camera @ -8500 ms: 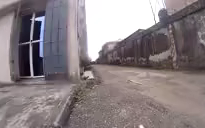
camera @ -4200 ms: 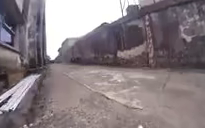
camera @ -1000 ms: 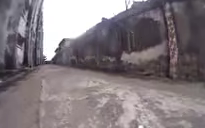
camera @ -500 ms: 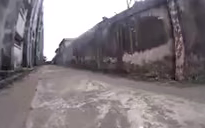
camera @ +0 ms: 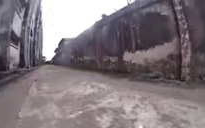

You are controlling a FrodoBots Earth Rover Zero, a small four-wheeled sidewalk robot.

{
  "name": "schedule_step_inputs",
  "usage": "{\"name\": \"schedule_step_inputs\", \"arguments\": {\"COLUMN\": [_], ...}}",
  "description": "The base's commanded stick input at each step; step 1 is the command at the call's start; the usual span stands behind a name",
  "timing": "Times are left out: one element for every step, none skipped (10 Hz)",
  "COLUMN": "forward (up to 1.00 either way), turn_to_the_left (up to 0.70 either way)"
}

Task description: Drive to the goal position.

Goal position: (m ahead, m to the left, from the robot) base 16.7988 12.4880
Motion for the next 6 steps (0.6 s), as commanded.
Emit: {"name": "schedule_step_inputs", "arguments": {"forward": [0.5,0.5,0.5,0.5,0.5,0.5], "turn_to_the_left": [0.0,0.0,0.0,0.0,0.0,0.0]}}
